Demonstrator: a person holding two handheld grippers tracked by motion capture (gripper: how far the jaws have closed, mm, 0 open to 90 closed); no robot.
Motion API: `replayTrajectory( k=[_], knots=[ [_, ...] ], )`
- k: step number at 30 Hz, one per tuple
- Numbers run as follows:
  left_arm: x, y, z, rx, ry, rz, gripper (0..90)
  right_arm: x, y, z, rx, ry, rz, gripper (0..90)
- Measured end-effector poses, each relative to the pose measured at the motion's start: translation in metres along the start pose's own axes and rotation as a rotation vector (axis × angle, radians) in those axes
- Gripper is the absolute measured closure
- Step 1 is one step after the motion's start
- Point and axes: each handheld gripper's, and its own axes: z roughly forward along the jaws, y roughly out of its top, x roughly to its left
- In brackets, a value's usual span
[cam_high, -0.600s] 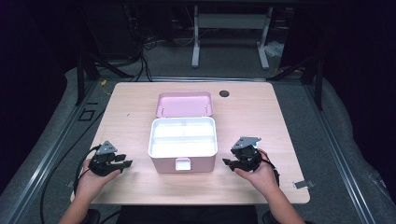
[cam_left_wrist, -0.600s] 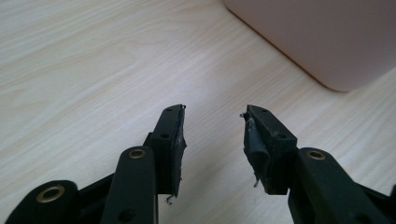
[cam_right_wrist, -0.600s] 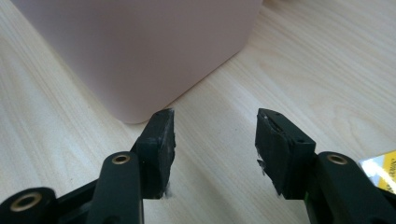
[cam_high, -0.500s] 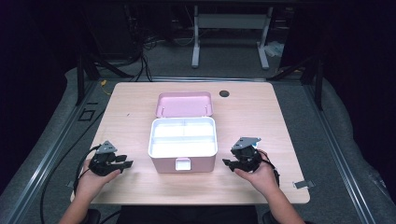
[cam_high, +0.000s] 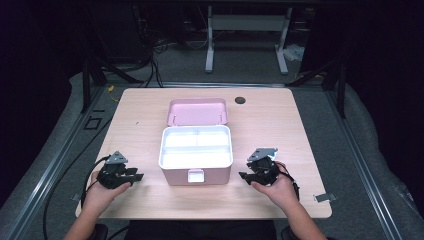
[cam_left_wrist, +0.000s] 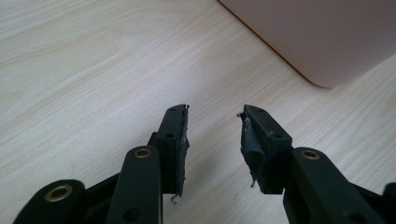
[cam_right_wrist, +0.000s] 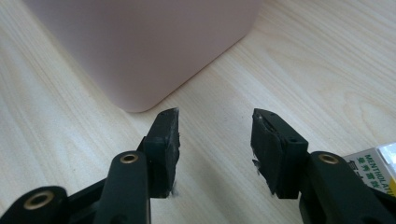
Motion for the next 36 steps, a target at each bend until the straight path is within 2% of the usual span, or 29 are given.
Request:
replayTrajectory(
  k=[7,9,14,17,18,20,23,26,27,29,36],
  knots=[
    [0.002,0.003,-0.002,0.012,-0.002,-0.018,59.7,0.001,0.0,0.002,-0.004,-0.002,-0.001,52.9],
    [0.002,0.007,-0.004,0.01,-0.031,-0.027,64.0,0.0,0.0,0.002,-0.001,0.007,0.011,53.1],
    [0.0,0.012,-0.004,0.01,-0.044,-0.022,62.7,0.0,0.0,0.001,-0.001,0.0,0.011,53.0],
    [0.0,0.019,-0.008,-0.009,-0.066,-0.021,61.4,-0.002,0.0,0.0,-0.004,0.002,0.018,52.9],
    [0.0,0.021,-0.009,-0.02,-0.074,-0.026,61.4,-0.002,0.001,-0.002,0.014,0.002,0.015,52.9],
    [0.0,0.031,-0.015,-0.036,-0.07,-0.014,62.7,-0.002,0.0,-0.001,-0.006,0.002,0.025,52.9],
    [0.0,0.04,-0.02,-0.042,-0.056,-0.004,63.5,-0.002,0.001,-0.001,-0.004,-0.002,0.026,52.8],
    [0.0,0.051,-0.024,-0.058,-0.062,0.018,63.5,-0.002,0.001,0.0,-0.001,0.0,0.022,52.8],
    [0.0,0.055,-0.026,-0.057,-0.069,0.027,63.5,-0.002,0.001,-0.001,0.014,0.002,0.019,52.8],
    [-0.003,0.067,-0.029,-0.064,-0.068,0.055,63.6,-0.002,0.001,0.0,-0.001,-0.004,0.026,52.7],
    [-0.01,0.087,-0.035,-0.075,-0.079,0.099,64.7,-0.003,0.0,-0.001,-0.005,-0.009,0.025,52.4]
  ],
)
